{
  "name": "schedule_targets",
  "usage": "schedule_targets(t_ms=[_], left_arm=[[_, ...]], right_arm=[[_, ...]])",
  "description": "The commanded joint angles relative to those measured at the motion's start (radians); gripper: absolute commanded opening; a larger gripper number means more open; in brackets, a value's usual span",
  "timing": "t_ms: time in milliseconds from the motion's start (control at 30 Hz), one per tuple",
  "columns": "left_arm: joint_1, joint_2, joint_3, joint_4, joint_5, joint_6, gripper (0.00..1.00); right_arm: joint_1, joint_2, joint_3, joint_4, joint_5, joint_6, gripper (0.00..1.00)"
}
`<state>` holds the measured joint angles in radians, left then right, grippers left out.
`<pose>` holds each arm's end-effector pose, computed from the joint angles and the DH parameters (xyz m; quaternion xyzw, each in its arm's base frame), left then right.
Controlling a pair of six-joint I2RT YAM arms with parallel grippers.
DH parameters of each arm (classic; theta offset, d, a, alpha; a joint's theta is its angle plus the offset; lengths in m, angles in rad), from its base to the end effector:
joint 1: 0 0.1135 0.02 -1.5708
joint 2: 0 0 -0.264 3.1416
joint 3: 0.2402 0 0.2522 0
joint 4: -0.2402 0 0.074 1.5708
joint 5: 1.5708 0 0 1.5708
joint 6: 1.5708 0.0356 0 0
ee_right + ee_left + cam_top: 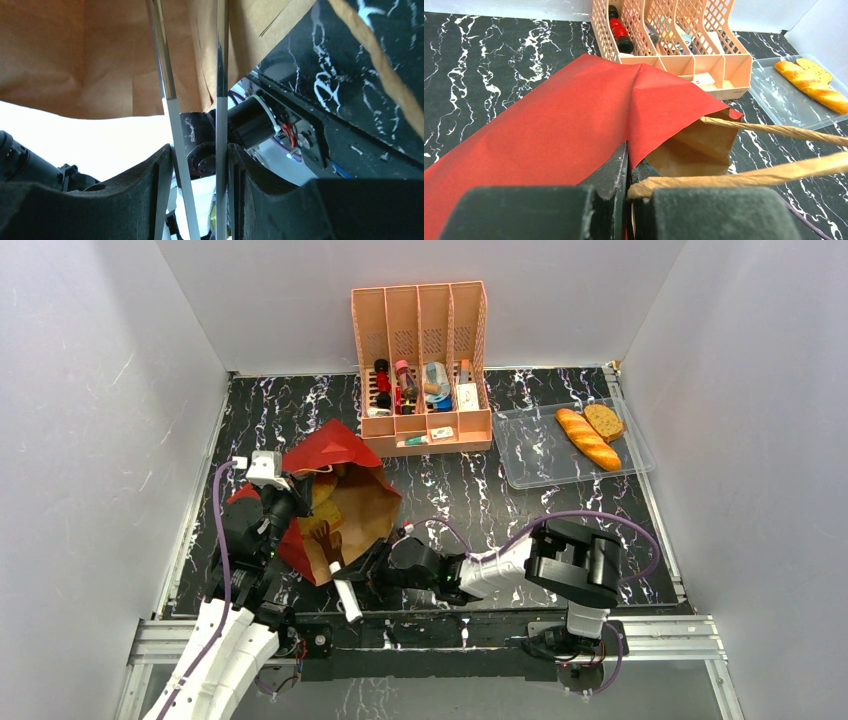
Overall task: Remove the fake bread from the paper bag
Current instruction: Take out the fake bread from the paper bag.
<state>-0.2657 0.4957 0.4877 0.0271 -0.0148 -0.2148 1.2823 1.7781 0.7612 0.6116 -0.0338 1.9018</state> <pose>0.1379 -0.0370 0.2992 0.0125 0.7002 -0.1648 0.6945 0.0998 0.3406 0.1519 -0.2456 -0.7979 -0.5498 0.0258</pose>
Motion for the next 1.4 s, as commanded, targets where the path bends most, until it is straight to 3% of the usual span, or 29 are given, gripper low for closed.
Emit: schedule_targets(t_ms=[0,1100,1233,1367], left_arm=[[-0.002,-0.009,-0.003,0.034,0.024,-0.013,0.00],[-0.001,-0.018,-0.005,0.034,0.037,-0.026,0.00],[-0.002,-0.021,-0.006,0.031,0.032,-0.022,0.00],[-0.002,-0.022,-0.005,0.028,0.027,-0.020,0.00]], right_arm=[[-0.017,0.008,0.028,0.054,-0.006,0.008,0.38],[-0.099,0.228,0.071,0.305,-0.066,0.075,0.38],[-0.116,0.241,0.079,0.301,-0.069,0.072,0.32],[-0.125,0.258,0.081,0.314,-0.083,0.068,0.13]])
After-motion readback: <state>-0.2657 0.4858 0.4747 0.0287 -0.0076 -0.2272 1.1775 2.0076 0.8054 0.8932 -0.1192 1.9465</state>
